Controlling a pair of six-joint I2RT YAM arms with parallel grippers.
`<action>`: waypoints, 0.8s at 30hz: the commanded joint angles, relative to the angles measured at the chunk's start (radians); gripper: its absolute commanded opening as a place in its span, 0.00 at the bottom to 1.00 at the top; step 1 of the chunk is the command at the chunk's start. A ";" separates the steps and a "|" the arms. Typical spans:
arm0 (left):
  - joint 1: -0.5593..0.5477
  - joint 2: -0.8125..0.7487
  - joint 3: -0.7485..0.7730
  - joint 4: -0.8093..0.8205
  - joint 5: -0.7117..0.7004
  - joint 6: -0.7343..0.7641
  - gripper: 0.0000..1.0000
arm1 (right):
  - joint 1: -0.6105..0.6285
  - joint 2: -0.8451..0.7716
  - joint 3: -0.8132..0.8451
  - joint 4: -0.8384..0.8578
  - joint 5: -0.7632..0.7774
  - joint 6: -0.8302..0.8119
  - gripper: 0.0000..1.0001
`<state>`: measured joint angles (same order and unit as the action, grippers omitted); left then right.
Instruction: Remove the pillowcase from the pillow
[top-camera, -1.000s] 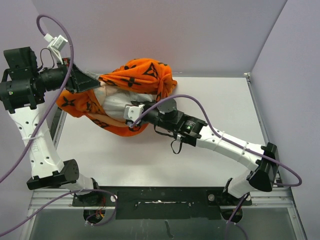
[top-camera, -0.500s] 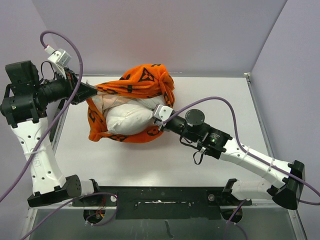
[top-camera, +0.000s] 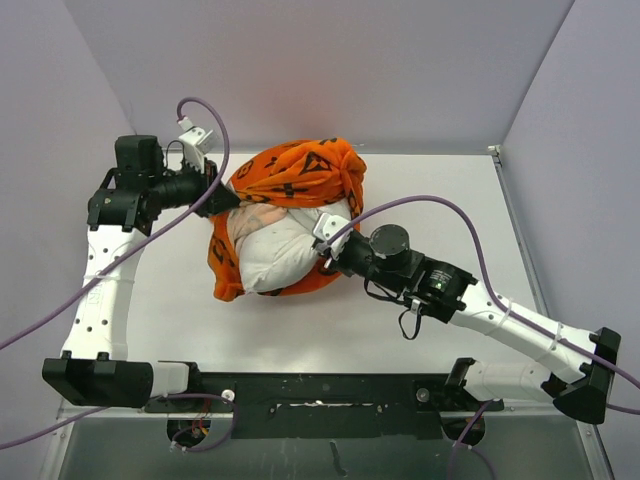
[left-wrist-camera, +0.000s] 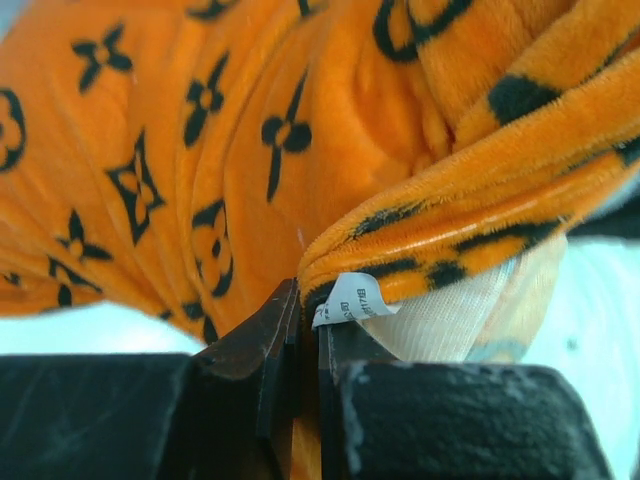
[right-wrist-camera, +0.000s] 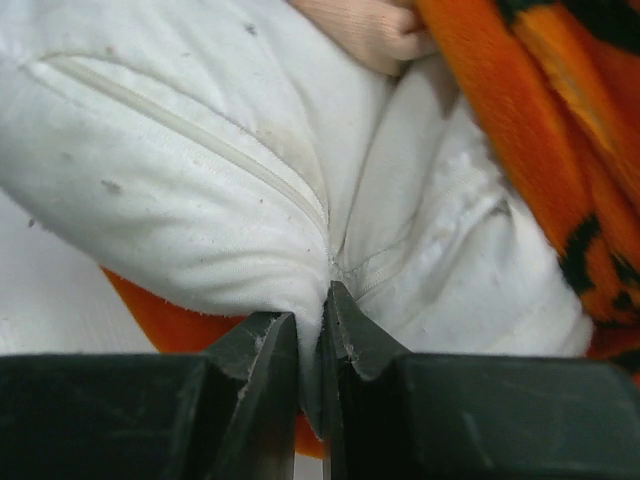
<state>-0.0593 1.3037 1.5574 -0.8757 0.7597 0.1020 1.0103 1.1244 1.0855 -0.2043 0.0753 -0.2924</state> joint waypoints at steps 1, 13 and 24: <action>-0.056 0.016 0.055 0.285 -0.157 -0.115 0.00 | 0.110 0.027 0.194 0.026 -0.011 0.098 0.00; 0.123 0.076 0.400 0.137 0.013 -0.050 0.98 | 0.049 0.149 0.410 0.096 0.144 0.260 0.00; 0.756 -0.115 0.107 1.457 0.968 -1.106 0.98 | -0.036 0.352 0.707 -0.098 0.293 0.289 0.00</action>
<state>0.6800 1.3037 1.9514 -0.5121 1.3140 -0.1665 0.9630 1.4425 1.6943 -0.3218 0.3084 -0.0212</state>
